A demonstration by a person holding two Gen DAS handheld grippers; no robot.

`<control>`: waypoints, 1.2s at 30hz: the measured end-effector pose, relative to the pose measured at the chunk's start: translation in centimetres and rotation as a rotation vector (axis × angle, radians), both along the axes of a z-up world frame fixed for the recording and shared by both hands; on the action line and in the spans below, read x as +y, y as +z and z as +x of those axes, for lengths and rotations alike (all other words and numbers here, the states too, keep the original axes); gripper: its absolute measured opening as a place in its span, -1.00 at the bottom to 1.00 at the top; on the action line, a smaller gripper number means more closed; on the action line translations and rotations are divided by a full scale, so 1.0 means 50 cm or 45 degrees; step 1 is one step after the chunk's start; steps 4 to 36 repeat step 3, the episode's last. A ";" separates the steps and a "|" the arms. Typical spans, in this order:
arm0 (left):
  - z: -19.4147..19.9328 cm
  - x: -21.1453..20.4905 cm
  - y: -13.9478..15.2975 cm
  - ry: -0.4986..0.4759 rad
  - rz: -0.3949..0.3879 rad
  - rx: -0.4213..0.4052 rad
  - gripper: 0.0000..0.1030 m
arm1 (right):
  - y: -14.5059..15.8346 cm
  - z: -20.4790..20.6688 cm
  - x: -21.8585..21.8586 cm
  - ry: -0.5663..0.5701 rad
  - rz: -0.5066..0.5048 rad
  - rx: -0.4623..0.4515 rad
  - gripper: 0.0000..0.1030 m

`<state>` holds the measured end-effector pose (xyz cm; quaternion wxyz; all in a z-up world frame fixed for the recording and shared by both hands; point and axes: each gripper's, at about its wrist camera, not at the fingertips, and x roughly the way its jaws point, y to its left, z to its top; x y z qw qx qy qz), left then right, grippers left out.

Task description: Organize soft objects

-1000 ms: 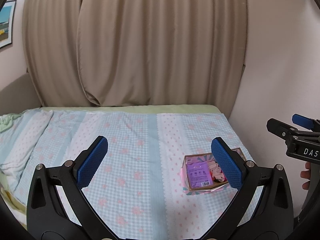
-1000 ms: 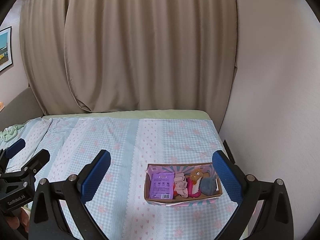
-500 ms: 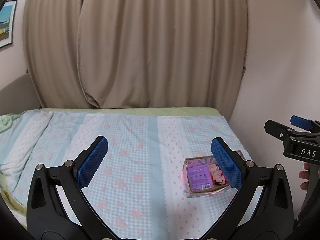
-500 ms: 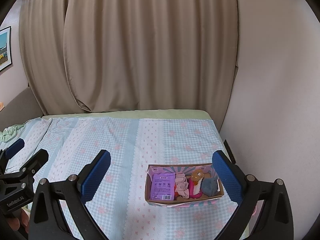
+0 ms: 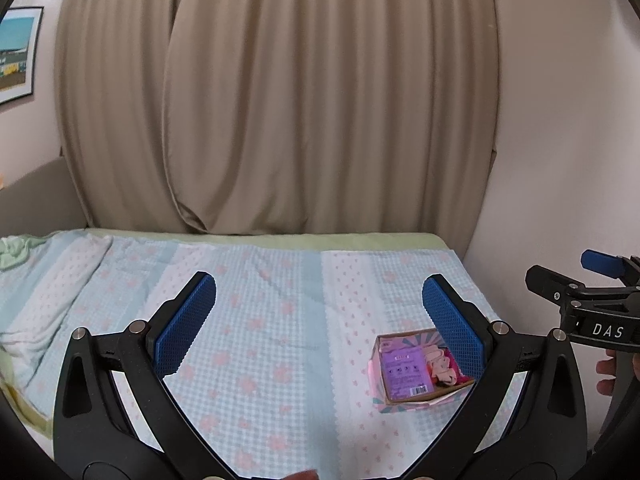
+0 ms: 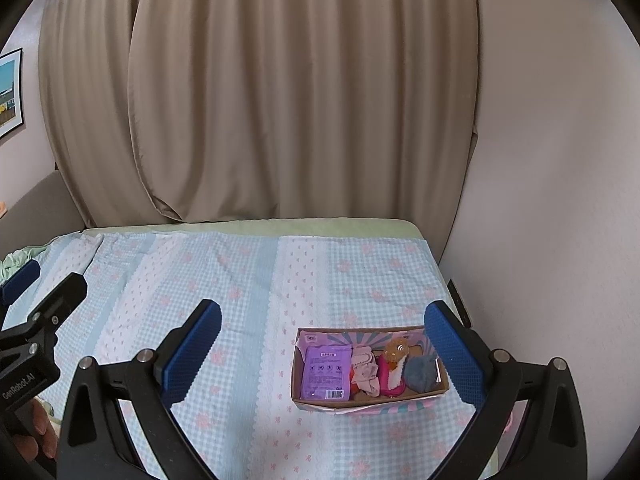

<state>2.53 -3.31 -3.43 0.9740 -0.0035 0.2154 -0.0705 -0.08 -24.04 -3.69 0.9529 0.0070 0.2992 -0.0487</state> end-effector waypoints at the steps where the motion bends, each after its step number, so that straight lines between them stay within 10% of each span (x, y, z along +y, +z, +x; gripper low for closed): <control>1: -0.001 0.000 -0.001 0.005 0.005 -0.009 1.00 | 0.000 0.001 0.001 -0.002 -0.001 0.002 0.97; 36: -0.001 0.000 -0.005 0.016 0.021 -0.017 1.00 | 0.000 0.002 0.002 -0.006 -0.003 0.005 0.97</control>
